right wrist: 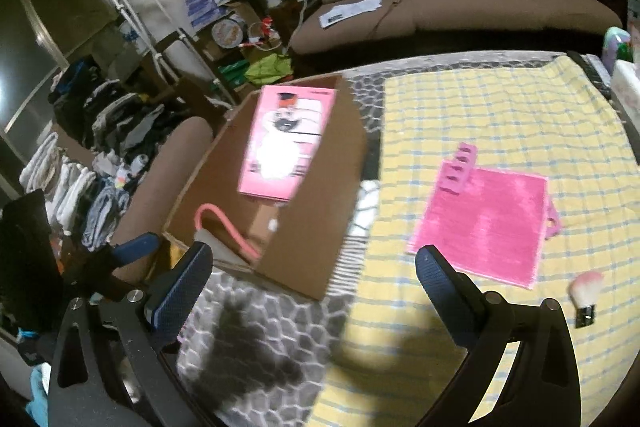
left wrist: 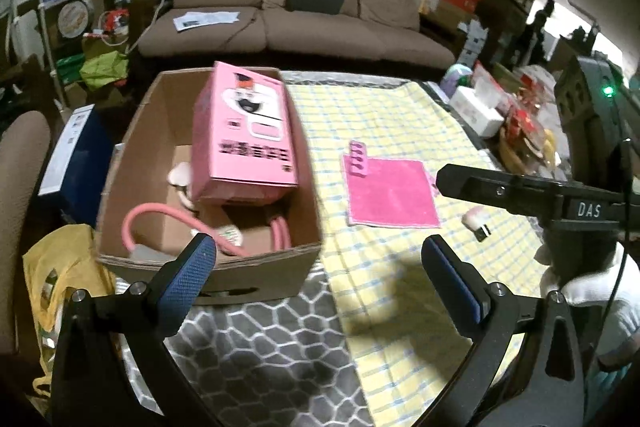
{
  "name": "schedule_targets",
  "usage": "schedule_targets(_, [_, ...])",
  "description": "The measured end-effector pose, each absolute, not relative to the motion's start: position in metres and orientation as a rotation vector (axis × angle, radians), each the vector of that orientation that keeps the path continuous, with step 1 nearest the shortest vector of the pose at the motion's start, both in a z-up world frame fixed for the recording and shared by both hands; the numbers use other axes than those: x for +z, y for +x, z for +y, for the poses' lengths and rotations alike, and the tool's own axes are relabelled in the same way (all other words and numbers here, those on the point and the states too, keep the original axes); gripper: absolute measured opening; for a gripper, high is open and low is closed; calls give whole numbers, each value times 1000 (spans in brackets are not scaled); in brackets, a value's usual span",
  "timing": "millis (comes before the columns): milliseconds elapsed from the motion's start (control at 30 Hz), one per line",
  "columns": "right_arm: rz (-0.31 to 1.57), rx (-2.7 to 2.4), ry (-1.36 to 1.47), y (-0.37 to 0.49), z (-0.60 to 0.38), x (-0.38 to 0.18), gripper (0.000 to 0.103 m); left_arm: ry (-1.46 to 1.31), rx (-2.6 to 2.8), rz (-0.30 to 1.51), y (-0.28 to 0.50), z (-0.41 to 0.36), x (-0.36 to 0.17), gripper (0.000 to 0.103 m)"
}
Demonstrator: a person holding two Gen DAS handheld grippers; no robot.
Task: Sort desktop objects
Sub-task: 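Move both grippers back over the pink towel on the cloth, then pinch the edge of the pink towel with both grippers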
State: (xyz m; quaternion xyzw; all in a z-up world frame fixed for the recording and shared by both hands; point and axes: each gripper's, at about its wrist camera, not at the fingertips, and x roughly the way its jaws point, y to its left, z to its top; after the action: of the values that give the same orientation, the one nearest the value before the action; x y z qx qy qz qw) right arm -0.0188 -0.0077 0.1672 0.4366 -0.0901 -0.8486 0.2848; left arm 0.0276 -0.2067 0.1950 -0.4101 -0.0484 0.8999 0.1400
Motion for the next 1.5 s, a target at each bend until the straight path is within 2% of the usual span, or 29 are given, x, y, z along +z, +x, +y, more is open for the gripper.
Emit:
schedule_targets(633, [-181, -2443, 1266, -40, 113, 122, 103, -1221, 2426, -7, -5, -83, 158, 103])
schedule_targets(767, [-253, -2460, 1284, -52, 131, 103, 103, -1269, 2402, -18, -19, -66, 138, 103])
schedule_targets(900, [-205, -2514, 1347, -67, 140, 75, 102, -1319, 2384, -6, -33, -52, 111, 103])
schedule_targets(967, [-238, -2507, 1364, -73, 144, 63, 102, -1332, 2386, -6, -40, -47, 99, 103])
schedule_targets(1100, [-273, -2492, 1396, -87, 148, 39, 87, -1376, 2395, -37, -61, -44, 77, 103])
schedule_targets(1233, [-256, -2502, 1399, -96, 145, 27, 85, -1394, 2401, -32, -79, -43, 62, 103])
schedule_targets(1333, [-187, -2531, 1406, -101, 142, 21, 80, -1388, 2406, -19, -88, -42, 53, 102])
schedule_targets(1400, [-109, -2557, 1428, -106, 139, 17, 74, -1392, 2411, -7, -94, -40, 48, 100])
schedule_targets(1467, [-99, -2550, 1431, -110, 137, 13, 70, -1404, 2417, -13, -100, -41, 42, 91])
schedule_targets(1500, [-105, -2544, 1432, -111, 136, 11, 70, -1415, 2414, -29, -103, -43, 39, 91])
